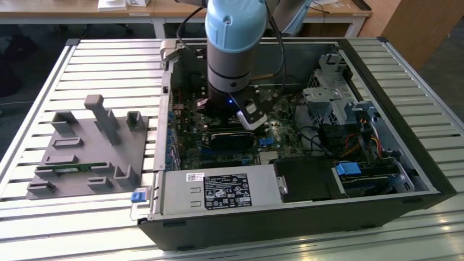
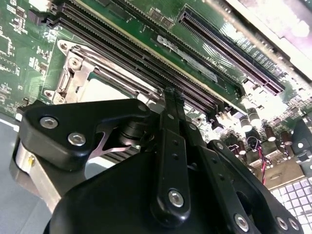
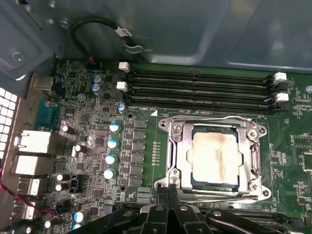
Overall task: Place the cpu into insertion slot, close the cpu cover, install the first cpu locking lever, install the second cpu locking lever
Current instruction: 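Install the second cpu locking lever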
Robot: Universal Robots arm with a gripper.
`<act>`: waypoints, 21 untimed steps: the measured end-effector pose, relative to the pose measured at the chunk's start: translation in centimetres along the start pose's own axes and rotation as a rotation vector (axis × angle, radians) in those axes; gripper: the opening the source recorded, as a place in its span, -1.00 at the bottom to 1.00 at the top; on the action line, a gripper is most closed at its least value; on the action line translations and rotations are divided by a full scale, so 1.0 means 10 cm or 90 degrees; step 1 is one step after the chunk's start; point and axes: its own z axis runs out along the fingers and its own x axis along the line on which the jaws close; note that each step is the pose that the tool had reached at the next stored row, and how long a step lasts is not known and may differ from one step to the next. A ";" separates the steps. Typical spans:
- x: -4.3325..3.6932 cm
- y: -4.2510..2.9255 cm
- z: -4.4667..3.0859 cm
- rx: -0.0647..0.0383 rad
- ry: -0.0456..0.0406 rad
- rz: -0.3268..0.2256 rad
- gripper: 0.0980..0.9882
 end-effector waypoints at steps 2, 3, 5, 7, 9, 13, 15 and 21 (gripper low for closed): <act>0.003 -0.004 0.013 -0.002 -0.0001 0.000 -0.95; 0.005 -0.006 0.016 -0.004 0.0000 0.000 -0.95; 0.008 -0.007 0.028 -0.010 -0.0004 0.000 -0.95; 0.009 -0.010 0.040 -0.016 -0.0008 0.000 -0.95; 0.013 -0.012 0.049 -0.020 -0.0010 0.000 -0.95; 0.039 -0.014 0.057 -0.028 -0.0012 0.000 -0.95; 0.049 -0.012 0.058 -0.029 -0.0013 0.000 -0.95; 0.057 -0.005 0.026 -0.029 -0.0013 0.000 -0.95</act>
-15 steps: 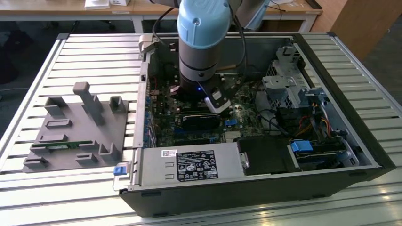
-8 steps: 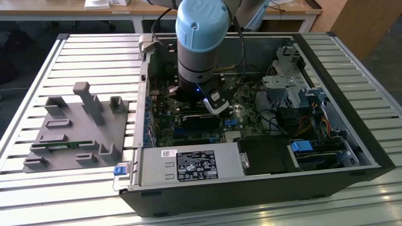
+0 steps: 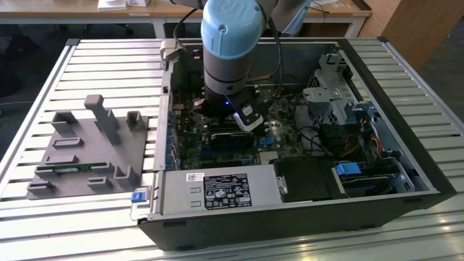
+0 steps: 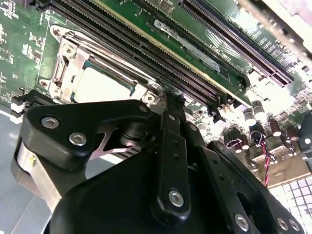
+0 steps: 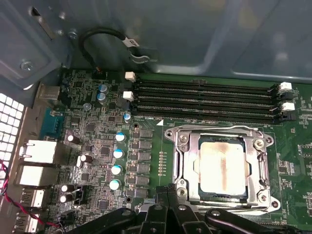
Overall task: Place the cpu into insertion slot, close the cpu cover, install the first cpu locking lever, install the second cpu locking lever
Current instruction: 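Install the second cpu locking lever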
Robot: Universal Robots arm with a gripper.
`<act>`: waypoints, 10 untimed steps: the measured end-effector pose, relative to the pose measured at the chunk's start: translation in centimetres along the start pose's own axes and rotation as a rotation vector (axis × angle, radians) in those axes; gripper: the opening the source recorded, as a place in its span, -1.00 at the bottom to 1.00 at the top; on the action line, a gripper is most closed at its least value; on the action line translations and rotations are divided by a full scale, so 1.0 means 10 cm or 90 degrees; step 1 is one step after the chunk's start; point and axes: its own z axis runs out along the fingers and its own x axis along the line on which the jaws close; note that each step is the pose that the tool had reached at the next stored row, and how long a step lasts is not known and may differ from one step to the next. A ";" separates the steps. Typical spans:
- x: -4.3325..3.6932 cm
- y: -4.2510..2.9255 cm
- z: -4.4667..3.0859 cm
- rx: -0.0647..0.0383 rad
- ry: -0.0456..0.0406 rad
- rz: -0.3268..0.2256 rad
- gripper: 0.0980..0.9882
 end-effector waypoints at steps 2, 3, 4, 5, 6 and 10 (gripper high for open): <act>0.000 0.007 -0.022 0.000 0.0000 0.000 -0.95; 0.000 0.012 -0.039 0.000 0.0000 0.000 -0.95; 0.000 0.020 -0.064 0.000 0.0000 0.000 -0.95; 0.000 0.026 -0.084 0.000 0.0000 0.000 -0.95; -0.001 0.032 -0.102 0.000 0.0000 0.000 -0.95; -0.001 0.052 -0.165 0.000 0.0000 0.000 -0.95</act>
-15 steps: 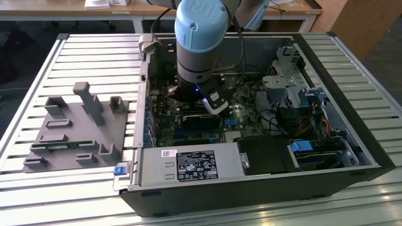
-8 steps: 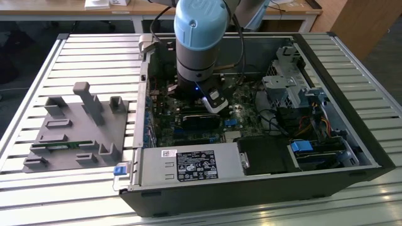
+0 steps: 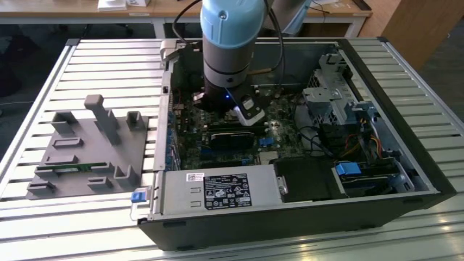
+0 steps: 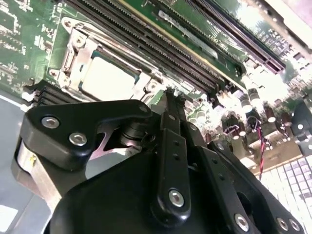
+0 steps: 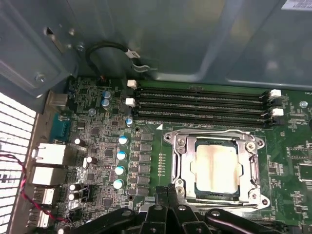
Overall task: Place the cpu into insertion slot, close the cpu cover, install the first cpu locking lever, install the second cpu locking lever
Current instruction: 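Install the second cpu locking lever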
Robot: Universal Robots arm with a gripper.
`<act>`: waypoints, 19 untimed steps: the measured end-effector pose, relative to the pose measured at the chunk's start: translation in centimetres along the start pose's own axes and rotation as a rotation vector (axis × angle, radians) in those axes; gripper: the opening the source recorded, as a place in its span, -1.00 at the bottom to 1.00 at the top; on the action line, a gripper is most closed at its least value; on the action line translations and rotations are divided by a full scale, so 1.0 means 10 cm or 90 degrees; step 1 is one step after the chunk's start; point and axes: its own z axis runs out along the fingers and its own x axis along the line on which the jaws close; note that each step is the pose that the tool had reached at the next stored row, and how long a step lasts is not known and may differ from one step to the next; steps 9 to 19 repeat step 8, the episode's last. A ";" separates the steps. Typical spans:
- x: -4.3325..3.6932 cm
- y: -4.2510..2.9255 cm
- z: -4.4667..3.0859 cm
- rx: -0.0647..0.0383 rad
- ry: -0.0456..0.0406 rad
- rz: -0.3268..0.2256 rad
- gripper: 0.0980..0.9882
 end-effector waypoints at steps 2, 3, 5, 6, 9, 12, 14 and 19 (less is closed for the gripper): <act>-0.001 0.013 -0.039 0.000 0.0000 0.000 -0.95; -0.001 0.020 -0.058 0.000 0.0000 0.000 -0.95; -0.001 0.030 -0.089 0.000 0.0000 0.000 -0.95; -0.001 0.034 -0.099 0.000 0.0000 0.000 -0.95; -0.001 0.035 -0.101 0.000 -0.0001 0.000 -0.95; -0.001 0.035 -0.101 0.000 -0.0001 0.000 -0.95; -0.001 0.035 -0.101 0.000 -0.0001 0.000 -0.95; -0.001 0.035 -0.101 0.000 -0.0001 0.000 -0.95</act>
